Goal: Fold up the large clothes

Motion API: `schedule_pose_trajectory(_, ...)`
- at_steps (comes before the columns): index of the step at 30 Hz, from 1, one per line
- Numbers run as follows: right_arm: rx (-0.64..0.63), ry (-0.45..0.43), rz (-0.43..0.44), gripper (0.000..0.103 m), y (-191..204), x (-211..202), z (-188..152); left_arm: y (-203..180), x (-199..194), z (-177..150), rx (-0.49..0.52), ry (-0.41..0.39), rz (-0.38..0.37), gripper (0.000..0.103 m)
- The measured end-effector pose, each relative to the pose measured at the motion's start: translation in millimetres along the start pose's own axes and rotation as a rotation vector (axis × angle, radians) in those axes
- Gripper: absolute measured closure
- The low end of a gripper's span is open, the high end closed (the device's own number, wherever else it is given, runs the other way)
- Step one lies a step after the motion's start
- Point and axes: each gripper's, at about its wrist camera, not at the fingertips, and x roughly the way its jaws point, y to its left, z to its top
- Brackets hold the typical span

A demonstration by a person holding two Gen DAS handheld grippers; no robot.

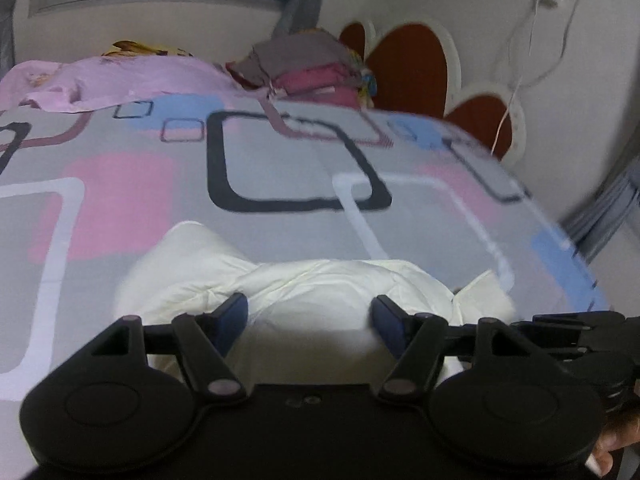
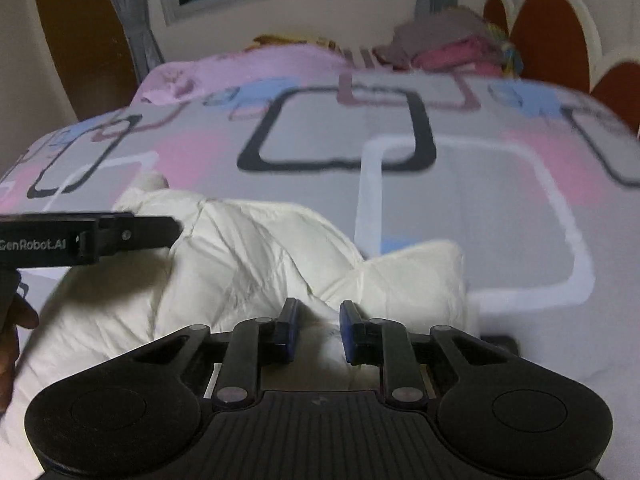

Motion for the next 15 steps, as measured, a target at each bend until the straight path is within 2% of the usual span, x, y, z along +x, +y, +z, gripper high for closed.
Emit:
schedule_pose_trajectory(7,0.112,-0.029,0.063,0.082,-21,21,-20,-15,24,-12,0.060,0.032,0.093,0.030)
schedule_pose_trajectory(11,0.102,-0.069,0.054,0.082,-17,14,-29,-21,28,-19,0.097,0.024,0.126,0.029)
schedule_pose_trajectory(15,0.040,-0.014,0.034,0.081,-10,11,-16,-31,21,-14,0.166,0.060,0.138,0.029)
